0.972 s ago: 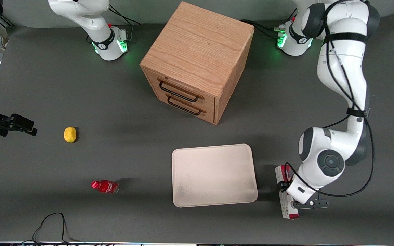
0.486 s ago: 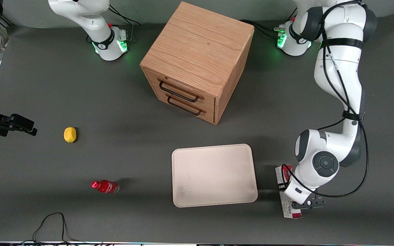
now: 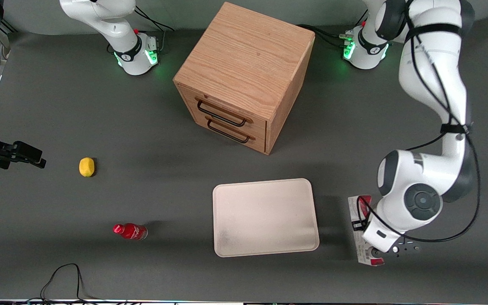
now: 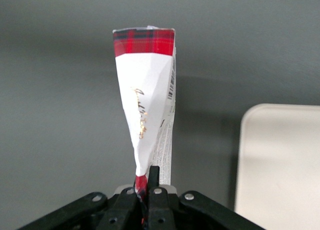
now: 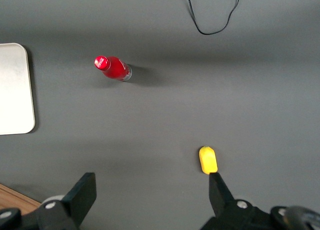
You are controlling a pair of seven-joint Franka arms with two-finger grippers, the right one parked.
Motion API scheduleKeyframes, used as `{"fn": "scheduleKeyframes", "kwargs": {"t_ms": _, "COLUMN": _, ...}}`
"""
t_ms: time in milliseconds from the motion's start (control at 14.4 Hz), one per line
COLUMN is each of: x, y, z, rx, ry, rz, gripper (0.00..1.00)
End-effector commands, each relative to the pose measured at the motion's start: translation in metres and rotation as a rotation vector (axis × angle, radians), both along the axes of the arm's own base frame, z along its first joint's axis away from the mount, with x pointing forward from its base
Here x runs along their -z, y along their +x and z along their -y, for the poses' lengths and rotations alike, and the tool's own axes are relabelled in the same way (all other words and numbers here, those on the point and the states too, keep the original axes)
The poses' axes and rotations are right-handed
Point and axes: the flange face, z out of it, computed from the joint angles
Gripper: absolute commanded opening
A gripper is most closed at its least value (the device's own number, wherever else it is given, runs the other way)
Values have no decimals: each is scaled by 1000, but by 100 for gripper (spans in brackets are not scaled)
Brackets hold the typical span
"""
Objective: Place red cookie box on tray
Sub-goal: 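Carry the held cookie box over the white tray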
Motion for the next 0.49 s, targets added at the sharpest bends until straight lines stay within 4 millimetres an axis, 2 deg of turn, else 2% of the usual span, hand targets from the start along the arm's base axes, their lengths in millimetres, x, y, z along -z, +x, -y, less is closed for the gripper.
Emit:
{"fn": "scheduleKeyframes", "kwargs": {"t_ms": 0, "x": -49, "y": -17, "z": 31, "rx": 35, "ry": -20, "rz": -26, "gripper": 0}}
{"fn": "scheduleKeyframes", "kwargs": {"t_ms": 69, "x": -63, "y": -21, "z": 40, "rx": 44, "ry": -34, "rz": -14, "gripper": 0}}
{"fn": "scheduleKeyframes", "kwargs": {"t_ms": 278, "x": -75, "y": -31, "z": 79, "rx": 19, "ry": -75, "rz": 2, "gripper": 0}}
{"fn": "scheduleKeyframes", "kwargs": {"t_ms": 347, "x": -69, "y": -35, "z": 96, "rx": 1, "ry": -92, "rz": -3, "gripper": 0}}
{"fn": "scheduleKeyframes", "kwargs": {"t_ms": 417, "x": -54, "y": -39, "z": 112, "rx": -13, "ry": -98, "rz": -15, "gripper": 0}}
